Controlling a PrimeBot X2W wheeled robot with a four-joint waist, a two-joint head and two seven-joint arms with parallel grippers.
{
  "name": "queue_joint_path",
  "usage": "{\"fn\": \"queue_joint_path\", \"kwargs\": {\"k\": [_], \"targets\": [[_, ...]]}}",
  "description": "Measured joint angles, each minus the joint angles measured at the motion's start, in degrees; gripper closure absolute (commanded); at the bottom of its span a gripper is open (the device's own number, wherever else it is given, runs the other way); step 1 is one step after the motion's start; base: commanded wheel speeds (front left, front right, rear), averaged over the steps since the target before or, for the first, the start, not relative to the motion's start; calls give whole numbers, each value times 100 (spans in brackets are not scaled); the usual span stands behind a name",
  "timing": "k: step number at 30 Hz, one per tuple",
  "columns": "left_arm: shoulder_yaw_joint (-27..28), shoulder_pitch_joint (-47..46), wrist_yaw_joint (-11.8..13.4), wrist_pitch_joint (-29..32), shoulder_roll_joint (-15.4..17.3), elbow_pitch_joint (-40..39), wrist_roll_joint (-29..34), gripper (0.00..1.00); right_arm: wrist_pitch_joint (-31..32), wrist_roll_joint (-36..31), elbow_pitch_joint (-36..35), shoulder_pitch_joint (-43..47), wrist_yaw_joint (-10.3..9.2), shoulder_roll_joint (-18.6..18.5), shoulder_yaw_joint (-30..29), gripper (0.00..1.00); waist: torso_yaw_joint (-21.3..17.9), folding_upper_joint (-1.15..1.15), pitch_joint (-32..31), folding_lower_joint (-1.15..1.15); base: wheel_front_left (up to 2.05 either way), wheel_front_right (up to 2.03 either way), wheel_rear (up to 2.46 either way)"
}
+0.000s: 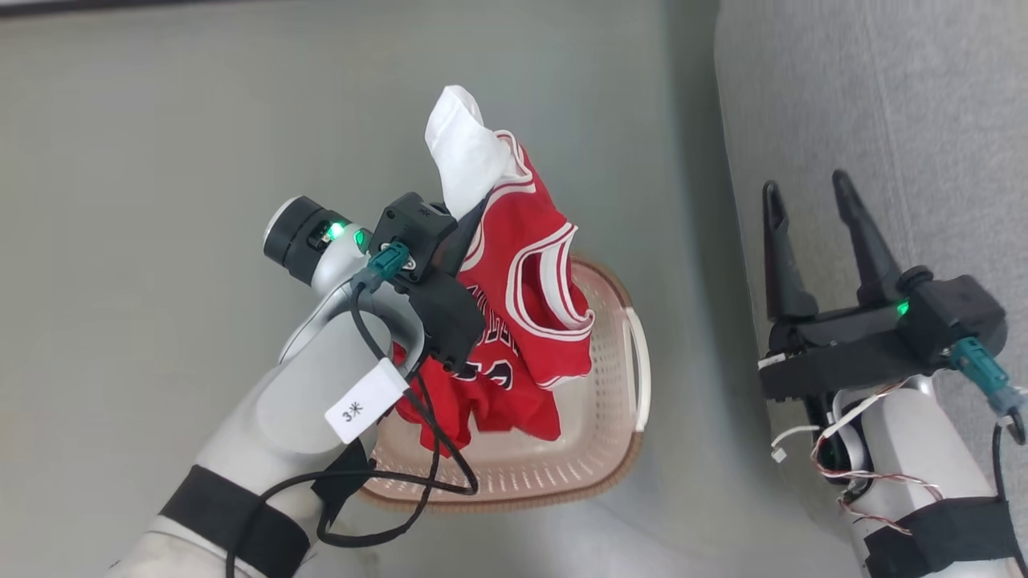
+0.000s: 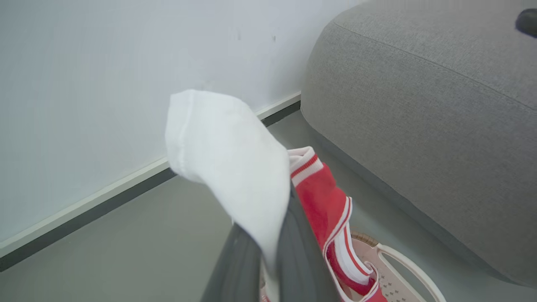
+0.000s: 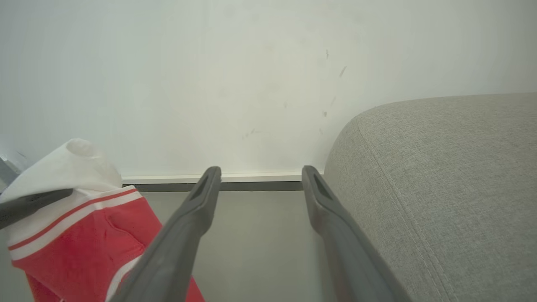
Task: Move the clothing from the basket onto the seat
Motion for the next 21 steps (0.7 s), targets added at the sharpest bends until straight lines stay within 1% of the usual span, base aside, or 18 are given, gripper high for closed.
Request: {"fn": "queue_joint_path", "kwargs": {"k": [10,13,15,21], "targets": [[179,18,-100,-2,179,-318,-82,100,0,1,586,194,107,97,192,0,203,0,-835,1,0,0,0],[288,53,-119,-2,234,-444,-248,100,0,1,740,247,149,118,258,0,232,0,-1085,0,0,0,0],[344,93,-143,-2,278,-506,-276,100,0,2,831,283,152,144,320,0,242,-1,-1251,0,0,0,0],[409,183,-149,-2,333,-589,-334,100,0,1,1114,327,258,176,575,0,244,-1,-1743,0,0,0,0]]}}
